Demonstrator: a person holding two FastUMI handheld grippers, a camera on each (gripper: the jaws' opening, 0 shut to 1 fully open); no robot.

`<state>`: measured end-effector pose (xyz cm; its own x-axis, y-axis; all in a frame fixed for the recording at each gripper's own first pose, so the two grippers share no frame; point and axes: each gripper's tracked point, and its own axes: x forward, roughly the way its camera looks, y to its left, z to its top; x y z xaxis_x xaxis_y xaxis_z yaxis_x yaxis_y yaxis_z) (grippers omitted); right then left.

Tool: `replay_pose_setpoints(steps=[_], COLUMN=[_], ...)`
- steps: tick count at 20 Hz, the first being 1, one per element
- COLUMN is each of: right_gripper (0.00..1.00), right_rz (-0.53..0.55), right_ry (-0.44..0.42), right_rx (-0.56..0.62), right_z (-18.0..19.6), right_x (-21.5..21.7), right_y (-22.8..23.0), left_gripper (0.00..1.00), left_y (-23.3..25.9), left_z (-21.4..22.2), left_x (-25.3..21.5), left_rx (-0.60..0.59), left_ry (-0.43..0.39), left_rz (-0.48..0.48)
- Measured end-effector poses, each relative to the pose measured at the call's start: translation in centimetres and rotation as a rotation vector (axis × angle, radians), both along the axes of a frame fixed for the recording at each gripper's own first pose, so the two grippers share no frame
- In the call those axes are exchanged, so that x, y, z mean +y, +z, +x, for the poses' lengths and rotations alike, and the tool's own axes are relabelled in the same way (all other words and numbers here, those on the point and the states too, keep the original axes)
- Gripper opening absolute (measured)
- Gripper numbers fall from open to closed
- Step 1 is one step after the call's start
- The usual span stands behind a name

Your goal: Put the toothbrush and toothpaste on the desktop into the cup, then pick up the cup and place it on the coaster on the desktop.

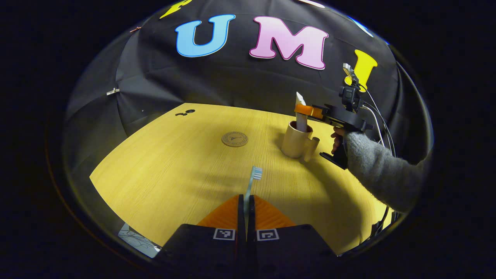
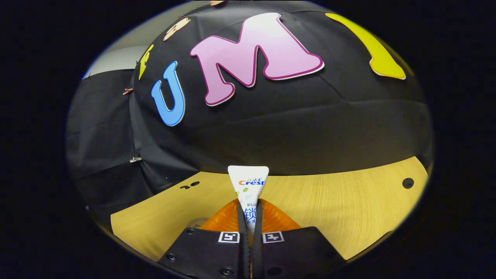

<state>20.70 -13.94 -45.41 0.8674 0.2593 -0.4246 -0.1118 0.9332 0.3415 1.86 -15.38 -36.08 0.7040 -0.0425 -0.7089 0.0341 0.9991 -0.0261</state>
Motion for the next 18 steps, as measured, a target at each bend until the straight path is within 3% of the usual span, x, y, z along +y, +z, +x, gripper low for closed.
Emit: replay_pose_setpoints(steps=[10, 11, 12, 15, 16, 17, 18], right_gripper=[0.23, 0.20, 0.28, 0.23, 0.36, 0.28, 0.31], right_rz=[-0.058, -0.053, -0.051, -0.047, -0.040, -0.026, -0.016], right_ry=[0.002, -0.005, -0.015, -0.046, -0.054, -0.064, -0.081], right_rx=[0.070, 0.070, 0.074, 0.065, 0.053, 0.034, 0.016], right_z=[-2.4, -2.6, -2.9, -3.2, -3.4, -3.5, -3.5], right_x=[0.0, -0.2, -0.3, -1.4, -1.8, -2.2, -2.7], right_y=[-1.5, -1.1, -1.2, 0.0, 0.7, 1.8, 2.8], left_gripper=[0.06, 0.06, 0.06, 0.06, 0.06, 0.06, 0.06], left_y=[1.1, 1.3, 1.5, 2.9, 3.4, 4.0, 4.6], left_z=[1.0, 1.2, 1.5, 2.9, 3.5, 4.2, 5.1], left_x=[0.1, 0.2, 0.2, -0.4, -0.7, -1.0, -1.4], left_rx=[-0.056, -0.061, -0.070, -0.109, -0.126, -0.146, -0.169], left_ry=[0.014, 0.014, 0.012, 0.002, -0.001, -0.007, -0.010], left_rz=[-0.021, -0.021, -0.023, -0.039, -0.047, -0.060, -0.071])
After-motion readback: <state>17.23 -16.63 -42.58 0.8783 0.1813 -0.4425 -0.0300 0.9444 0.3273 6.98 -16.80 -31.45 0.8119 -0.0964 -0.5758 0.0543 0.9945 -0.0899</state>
